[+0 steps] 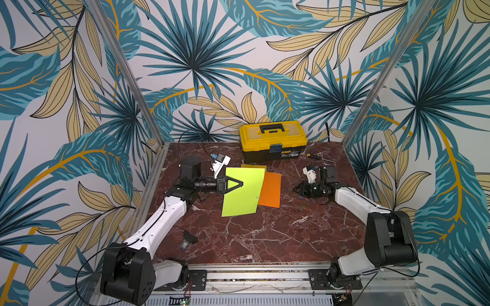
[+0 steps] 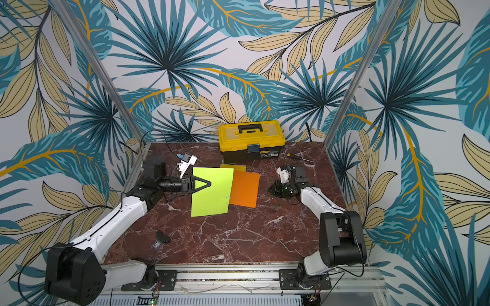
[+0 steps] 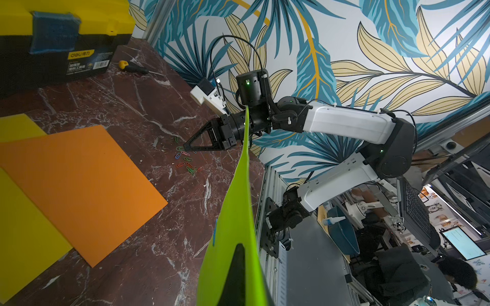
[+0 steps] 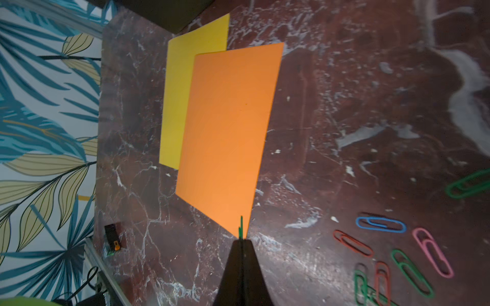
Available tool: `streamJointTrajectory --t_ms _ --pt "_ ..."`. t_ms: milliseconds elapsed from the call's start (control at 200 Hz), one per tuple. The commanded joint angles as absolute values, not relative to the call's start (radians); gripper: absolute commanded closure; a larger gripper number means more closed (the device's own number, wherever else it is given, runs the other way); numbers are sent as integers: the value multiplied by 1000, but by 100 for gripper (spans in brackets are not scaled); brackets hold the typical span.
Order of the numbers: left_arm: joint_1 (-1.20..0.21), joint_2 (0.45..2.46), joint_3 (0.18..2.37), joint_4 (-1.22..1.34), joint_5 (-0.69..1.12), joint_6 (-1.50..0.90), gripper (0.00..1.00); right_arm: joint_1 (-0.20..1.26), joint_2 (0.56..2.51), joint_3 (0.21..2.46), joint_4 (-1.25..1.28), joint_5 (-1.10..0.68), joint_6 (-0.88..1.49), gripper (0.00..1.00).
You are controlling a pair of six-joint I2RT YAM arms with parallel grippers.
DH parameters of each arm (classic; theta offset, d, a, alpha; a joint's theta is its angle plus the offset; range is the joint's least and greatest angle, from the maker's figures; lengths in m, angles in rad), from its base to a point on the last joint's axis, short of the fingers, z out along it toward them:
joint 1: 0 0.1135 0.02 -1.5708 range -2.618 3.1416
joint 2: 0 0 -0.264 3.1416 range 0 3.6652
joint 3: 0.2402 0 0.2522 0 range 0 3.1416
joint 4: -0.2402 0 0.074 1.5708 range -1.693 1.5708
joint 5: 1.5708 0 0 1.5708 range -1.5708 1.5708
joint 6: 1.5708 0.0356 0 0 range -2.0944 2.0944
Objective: Unclip the paperclips from the documents
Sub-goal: Place the paper clip at the center of the board.
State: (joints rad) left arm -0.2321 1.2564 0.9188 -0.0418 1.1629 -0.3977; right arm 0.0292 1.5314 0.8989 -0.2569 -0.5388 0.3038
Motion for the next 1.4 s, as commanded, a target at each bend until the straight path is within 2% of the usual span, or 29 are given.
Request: streamJointTrajectory --t_ms 0,901,1397 --pt "-224 1229 917 -31 1149 -393 100 -5 1565 879 -272 -470 345 98" --pt "-224 1238 923 -31 1146 -393 100 -75 1789 1011 -308 -398 339 96" --pt "-223 1244 920 -31 1146 -389 100 -76 1751 1019 -369 -350 323 73"
